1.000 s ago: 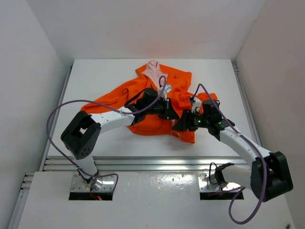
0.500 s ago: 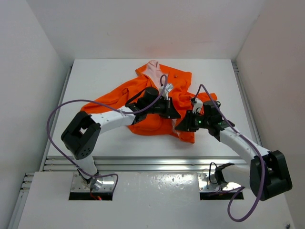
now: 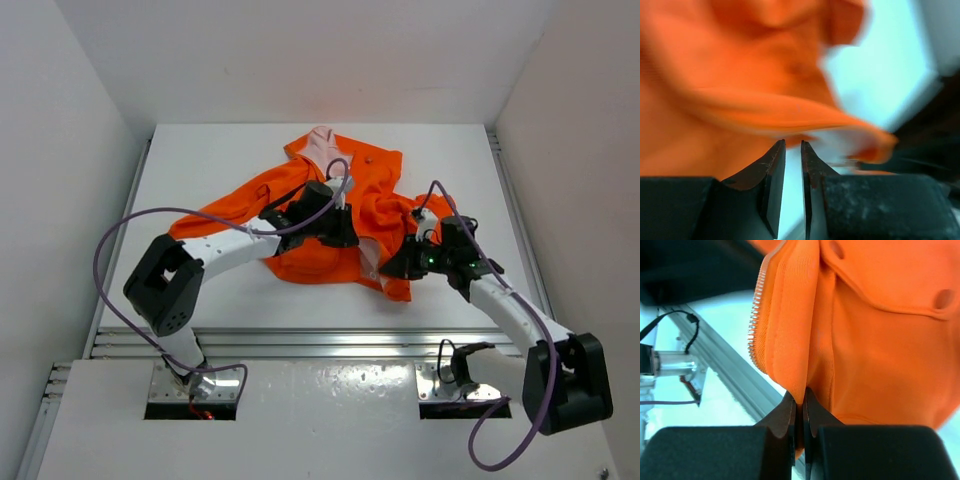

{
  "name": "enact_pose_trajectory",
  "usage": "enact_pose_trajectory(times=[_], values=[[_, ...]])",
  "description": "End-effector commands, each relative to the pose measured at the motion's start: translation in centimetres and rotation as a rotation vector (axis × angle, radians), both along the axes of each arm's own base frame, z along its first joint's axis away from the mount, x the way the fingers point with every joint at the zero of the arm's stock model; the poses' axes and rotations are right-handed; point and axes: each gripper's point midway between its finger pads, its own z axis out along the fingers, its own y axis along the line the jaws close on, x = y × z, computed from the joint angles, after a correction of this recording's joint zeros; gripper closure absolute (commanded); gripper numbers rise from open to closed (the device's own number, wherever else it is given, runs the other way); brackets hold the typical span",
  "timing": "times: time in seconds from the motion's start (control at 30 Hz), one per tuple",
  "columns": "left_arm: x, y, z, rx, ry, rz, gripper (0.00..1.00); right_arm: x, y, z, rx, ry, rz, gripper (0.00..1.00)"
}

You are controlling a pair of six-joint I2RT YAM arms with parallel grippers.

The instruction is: Zip up the jacket

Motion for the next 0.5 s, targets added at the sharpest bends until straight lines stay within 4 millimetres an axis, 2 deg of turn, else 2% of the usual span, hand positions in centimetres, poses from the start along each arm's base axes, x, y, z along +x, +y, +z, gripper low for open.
enact_pose_trajectory(times=[0.0, 0.03, 0.1, 0.2, 0.23, 0.27, 0.3, 0.37, 0.4, 0.43, 0.47], values=[[3.6, 7.0, 1.3, 0.296, -0.151, 0.230, 0.76, -0.4, -1.5, 0.1, -0.025, -0.046, 0.016, 1.00], [3.5, 8.2, 0.8, 0.358, -0.182, 0.255, 0.76, -0.5, -1.8, -0.2, -0.031, -0.036, 0.003, 1.00], [2.8, 9.2, 1.1, 0.403, -0.234, 0.251, 0.72, 0.0, -3.0, -0.6, -0.035, -0.010, -0.062, 1.00], [1.6, 9.0, -0.5, 0.440, -0.234, 0.220, 0.69, 0.9, -4.4, -1.1, -0.047, 0.021, -0.144, 1.00], [1.1, 8.4, -1.7, 0.456, -0.216, 0.193, 0.69, 1.1, -4.6, -1.3, -0.055, 0.034, -0.158, 1.00], [1.2, 8.4, -2.2, 0.469, -0.205, 0.189, 0.64, 1.5, -5.1, -1.3, -0.075, 0.044, -0.189, 1.00], [0.4, 7.5, -2.8, 0.478, -0.191, 0.165, 0.63, 1.7, -5.5, -1.6, -0.089, 0.057, -0.212, 1.00], [0.7, 6.6, -3.6, 0.490, -0.183, 0.152, 0.63, 2.4, -6.1, -1.5, -0.103, 0.061, -0.253, 1.00], [0.2, 5.5, -3.7, 0.484, -0.182, 0.135, 0.57, 2.6, -6.3, -1.8, -0.104, 0.069, -0.267, 1.00], [0.5, 5.4, -3.8, 0.484, -0.178, 0.150, 0.42, 2.7, -6.4, -1.6, -0.101, 0.078, -0.281, 1.00], [0.3, 4.7, -3.9, 0.484, -0.180, 0.137, 0.41, 2.9, -6.5, -1.6, -0.102, 0.080, -0.287, 1.00]])
